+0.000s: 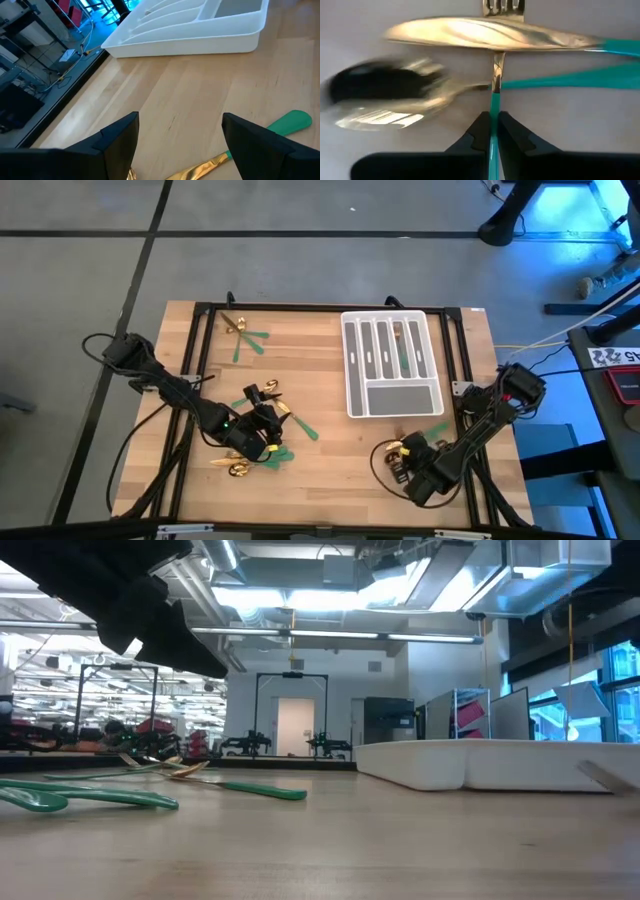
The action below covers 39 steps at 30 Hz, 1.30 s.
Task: Sort silverware
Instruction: Put the green fork into the silverware tray
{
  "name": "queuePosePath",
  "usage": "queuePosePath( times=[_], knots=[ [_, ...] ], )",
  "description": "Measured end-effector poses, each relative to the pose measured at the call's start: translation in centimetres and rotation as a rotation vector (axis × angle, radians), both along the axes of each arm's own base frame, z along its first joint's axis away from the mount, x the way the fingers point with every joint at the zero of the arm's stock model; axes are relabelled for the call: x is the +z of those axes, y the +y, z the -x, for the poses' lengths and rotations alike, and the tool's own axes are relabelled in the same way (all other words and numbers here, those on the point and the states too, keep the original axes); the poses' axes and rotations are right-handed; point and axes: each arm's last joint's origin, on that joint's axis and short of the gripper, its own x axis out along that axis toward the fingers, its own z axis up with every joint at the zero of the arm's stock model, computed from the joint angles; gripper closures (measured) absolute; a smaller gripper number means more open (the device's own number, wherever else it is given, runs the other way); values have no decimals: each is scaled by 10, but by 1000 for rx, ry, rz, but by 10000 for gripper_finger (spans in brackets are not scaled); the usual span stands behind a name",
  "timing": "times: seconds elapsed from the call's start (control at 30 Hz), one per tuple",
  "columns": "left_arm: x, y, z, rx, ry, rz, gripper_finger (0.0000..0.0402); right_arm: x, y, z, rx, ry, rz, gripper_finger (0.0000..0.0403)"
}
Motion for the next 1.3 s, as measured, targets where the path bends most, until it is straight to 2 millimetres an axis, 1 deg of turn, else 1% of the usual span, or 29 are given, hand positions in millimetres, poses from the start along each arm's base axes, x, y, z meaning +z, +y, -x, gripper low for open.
queuePosePath(
  times=[0.07, 0.17, 0.33, 0.47, 0.6, 0.7, 0.8, 0.9, 1.03, 1.13, 1.23, 1.3],
  knots=[
    [0, 0, 0, 0, 0, 0, 128, 11, 3, -2, -3, 16, -3, 391],
    [0, 0, 0, 0, 0, 0, 128, 22, 4, -1, -12, 95, 6, 397],
    [0, 0, 0, -1, 0, -1, 128, 38, 15, -4, 19, 189, -147, 392],
    [0, 0, 0, -1, 0, -1, 128, 48, 25, -8, 118, 225, -296, 400],
    [0, 0, 0, -1, 0, -1, 128, 56, 30, -13, 268, 141, -350, 400],
    [0, 0, 0, -1, -1, 0, 128, 66, 27, -16, 327, 30, -315, 401],
    [0, 0, 0, -1, -1, 0, 128, 76, 19, -18, 374, -70, -217, 401],
    [0, 0, 0, -1, -2, 2, 128, 87, 4, -18, 377, -140, -85, 402],
    [0, 0, 0, -1, -2, 1, 128, 99, -31, -15, 309, -99, 118, 402],
    [0, 0, 0, -1, -1, 0, 128, 104, -67, -10, 224, -59, 192, 402],
    [0, 0, 0, -1, 0, -1, 128, 105, -110, -3, 151, -94, 217, 402],
    [0, 0, 0, -4, 5, -6, 128, 103, -141, 6, 86, -128, 229, 402]
  ],
)
